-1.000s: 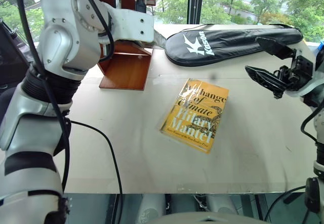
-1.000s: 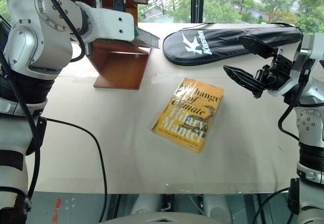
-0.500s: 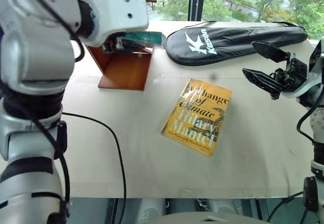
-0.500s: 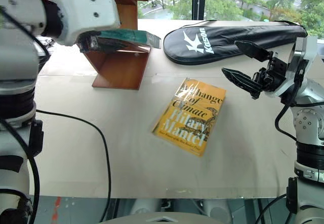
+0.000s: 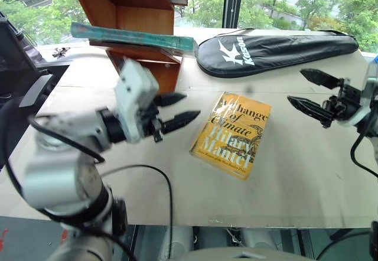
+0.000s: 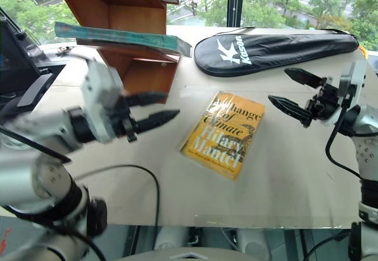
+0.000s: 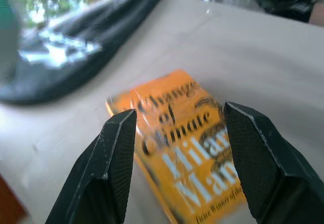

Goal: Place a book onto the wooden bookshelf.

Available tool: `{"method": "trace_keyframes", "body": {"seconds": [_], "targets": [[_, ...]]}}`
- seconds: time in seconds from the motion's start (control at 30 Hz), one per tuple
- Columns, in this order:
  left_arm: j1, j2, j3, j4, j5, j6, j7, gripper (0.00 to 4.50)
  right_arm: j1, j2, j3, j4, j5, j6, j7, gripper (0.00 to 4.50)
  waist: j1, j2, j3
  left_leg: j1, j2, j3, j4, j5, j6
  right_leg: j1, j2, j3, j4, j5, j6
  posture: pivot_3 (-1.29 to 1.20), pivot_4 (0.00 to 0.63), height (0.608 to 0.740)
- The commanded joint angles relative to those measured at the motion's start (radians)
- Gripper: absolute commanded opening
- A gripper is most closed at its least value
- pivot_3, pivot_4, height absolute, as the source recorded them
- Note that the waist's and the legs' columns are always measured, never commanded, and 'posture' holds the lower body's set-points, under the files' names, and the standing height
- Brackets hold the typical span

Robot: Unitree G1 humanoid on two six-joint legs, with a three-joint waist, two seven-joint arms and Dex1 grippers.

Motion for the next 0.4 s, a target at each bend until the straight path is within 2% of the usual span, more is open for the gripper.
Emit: {"method": "trace_keyframes", "body": {"seconds": [0.03,0.2,0.4], "targets": [[0.140,0.009,0.104,0.084,-0.051,-0.191,0.045,2.79,0.100,-0.073,-0.077,0.019,-0.057,-0.025,0.026,4.50,0.001,0.002,-0.002,0.000,0.000,0.000,0.000,0.000,0.000,0.000,0.000,0.000,0.000,0.000,0.000,0.00,0.150,0.740],[0.382,0.110,0.211,0.267,-0.122,-0.443,-0.001,2.79,0.300,-0.166,-0.195,0.060,-0.091,-0.037,0.093,4.50,0.002,0.004,-0.004,0.002,0.000,0.002,-0.002,0.000,0.000,0.001,-0.001,0.001,-0.002,0.000,-0.001,0.00,0.150,0.740],[0.442,0.174,0.177,0.400,-0.201,-0.569,0.019,2.79,0.417,-0.190,-0.249,0.047,-0.114,-0.039,0.115,4.50,0.005,0.003,-0.004,0.005,0.000,0.002,-0.002,-0.005,0.007,0.004,-0.002,0.001,-0.002,0.000,-0.001,0.00,0.150,0.740]]}}
